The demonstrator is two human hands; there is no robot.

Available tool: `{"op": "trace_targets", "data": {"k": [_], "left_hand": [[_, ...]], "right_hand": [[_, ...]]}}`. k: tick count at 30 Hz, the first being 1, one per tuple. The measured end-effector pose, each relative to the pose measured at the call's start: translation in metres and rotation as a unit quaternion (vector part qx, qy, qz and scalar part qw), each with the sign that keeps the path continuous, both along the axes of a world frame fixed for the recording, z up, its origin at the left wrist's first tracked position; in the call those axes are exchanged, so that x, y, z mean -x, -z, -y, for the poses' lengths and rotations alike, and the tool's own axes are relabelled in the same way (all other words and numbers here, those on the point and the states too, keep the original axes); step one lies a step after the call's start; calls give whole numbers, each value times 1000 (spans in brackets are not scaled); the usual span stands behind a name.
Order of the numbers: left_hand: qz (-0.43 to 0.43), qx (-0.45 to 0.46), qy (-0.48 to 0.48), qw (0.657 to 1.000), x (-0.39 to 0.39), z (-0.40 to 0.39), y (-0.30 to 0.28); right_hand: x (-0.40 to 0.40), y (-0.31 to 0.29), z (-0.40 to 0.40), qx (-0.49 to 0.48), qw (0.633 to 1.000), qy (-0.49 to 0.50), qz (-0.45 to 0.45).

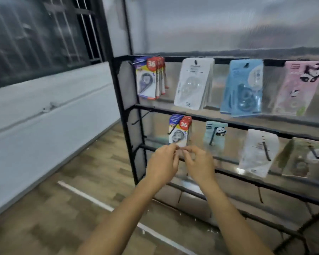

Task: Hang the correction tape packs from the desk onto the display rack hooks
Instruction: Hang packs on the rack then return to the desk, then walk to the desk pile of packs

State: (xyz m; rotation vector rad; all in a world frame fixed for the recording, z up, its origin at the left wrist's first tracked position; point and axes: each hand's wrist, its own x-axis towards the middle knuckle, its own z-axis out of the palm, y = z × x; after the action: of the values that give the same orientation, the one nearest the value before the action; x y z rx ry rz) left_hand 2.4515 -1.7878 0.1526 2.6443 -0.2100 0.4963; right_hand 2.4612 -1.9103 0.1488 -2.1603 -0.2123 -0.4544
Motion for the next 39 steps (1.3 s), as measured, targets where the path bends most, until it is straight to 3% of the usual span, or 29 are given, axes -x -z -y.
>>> {"op": "trace_targets", "data": {"k": [7,12,16,22,25,31,39], "left_hand": [[-48,25,-169,984,114,-189,31],[-89,12,-305,948,181,-303,54],[-128,-7,-354,926,212,-375,72],[-167,-19,-445,880,224,-484,88],[-192,31,-488,851,215,-539,87],[-199,75,-577,789,207,-632,89],[-177,122,-644,734,241,-769,109]], "right_hand": [[74,33,-195,80,984,-160,-23],[120,51,-316,86,950,-288,-82],[135,68,-398,92,929,-346,-92],[125,89,-527,92,894,-419,-128],[111,90,-593,118,873,-446,-160],[98,86,-707,156,832,-506,-164],[130,103,-858,190,766,-588,-178]]}}
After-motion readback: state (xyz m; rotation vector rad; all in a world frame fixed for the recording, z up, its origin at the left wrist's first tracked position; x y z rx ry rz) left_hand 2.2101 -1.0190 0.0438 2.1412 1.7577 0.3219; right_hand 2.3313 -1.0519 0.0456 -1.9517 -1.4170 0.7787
